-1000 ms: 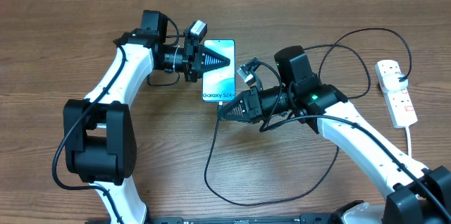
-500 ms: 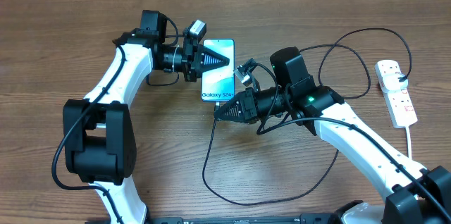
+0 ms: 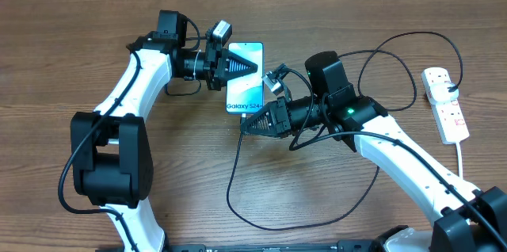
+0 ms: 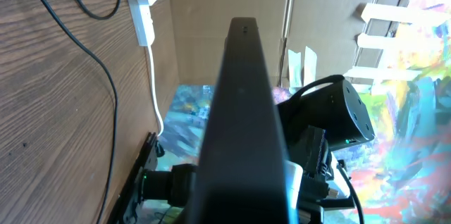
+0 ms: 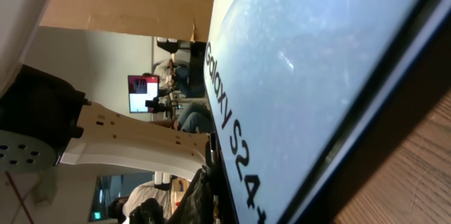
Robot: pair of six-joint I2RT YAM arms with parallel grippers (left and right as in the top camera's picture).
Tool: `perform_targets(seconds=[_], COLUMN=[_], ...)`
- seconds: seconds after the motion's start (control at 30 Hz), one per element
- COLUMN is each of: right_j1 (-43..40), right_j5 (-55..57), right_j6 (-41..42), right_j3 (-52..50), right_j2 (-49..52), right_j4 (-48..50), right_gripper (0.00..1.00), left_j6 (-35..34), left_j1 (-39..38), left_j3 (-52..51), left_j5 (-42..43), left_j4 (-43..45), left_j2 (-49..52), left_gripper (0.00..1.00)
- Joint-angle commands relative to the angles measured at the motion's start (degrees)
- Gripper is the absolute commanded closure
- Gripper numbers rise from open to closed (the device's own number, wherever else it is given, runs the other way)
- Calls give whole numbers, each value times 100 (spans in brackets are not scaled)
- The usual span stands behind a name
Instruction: Plug charger to phone and switch on socket
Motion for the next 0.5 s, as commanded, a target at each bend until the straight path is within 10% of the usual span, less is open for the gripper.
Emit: perform_targets(seconds=[0.0,0.47], right_j1=[42,52], right_j5=[-170,-313], right_j6=[-22,-20], right_j3=[149,149], right_j2=[-57,-57], right_j4=[81,63], right_gripper=[96,96], left_j6=[96,-321], left_j1=[-72,-74], left_j3=[76,76], left_j5=[214,212], left_j4=[17,17], left_j2=[-92,-92], left_gripper=[96,96])
